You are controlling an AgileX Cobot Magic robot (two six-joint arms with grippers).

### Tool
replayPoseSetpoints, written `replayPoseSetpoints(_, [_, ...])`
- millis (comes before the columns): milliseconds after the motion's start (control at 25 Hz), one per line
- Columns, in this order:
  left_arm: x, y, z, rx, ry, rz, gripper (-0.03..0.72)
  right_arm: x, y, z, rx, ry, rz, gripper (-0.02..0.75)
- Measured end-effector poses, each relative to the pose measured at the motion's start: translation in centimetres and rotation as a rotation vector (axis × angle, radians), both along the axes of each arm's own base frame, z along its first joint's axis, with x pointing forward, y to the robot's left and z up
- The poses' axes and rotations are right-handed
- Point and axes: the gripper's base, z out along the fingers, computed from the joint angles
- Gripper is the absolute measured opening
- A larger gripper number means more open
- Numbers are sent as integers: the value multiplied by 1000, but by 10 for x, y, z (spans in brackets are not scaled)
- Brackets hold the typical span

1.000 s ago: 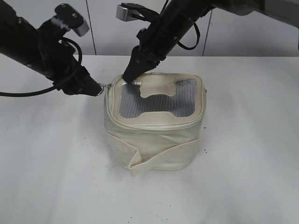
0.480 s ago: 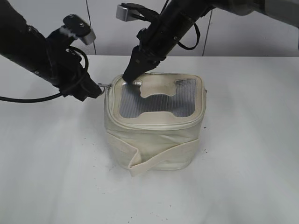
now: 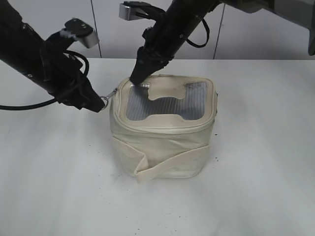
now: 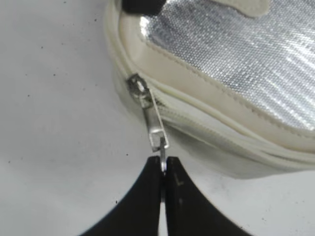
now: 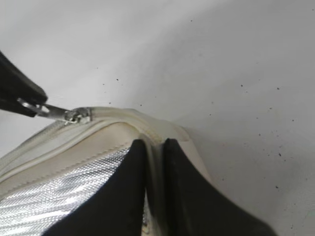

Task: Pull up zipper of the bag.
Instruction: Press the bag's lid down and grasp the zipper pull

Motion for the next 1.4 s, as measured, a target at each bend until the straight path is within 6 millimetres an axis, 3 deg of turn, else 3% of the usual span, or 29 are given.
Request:
replayPoseSetpoints(680, [-33,-6,7,-3,309,-74,-3,0,0,2,-13,13,-37,81])
replayPoseSetpoints(960, [-62,-47,7,29,363,-160,-3,0,0,2,-14,12,-37,81])
replayPoseSetpoints(1240, [-86,-94,7,0,235,-198,-3,0,0,2,-14,12,-37,81])
replayPoseSetpoints(1400, [-93,-109,8,-35,184,-204,-3,0,0,2,-14,13,-38,81])
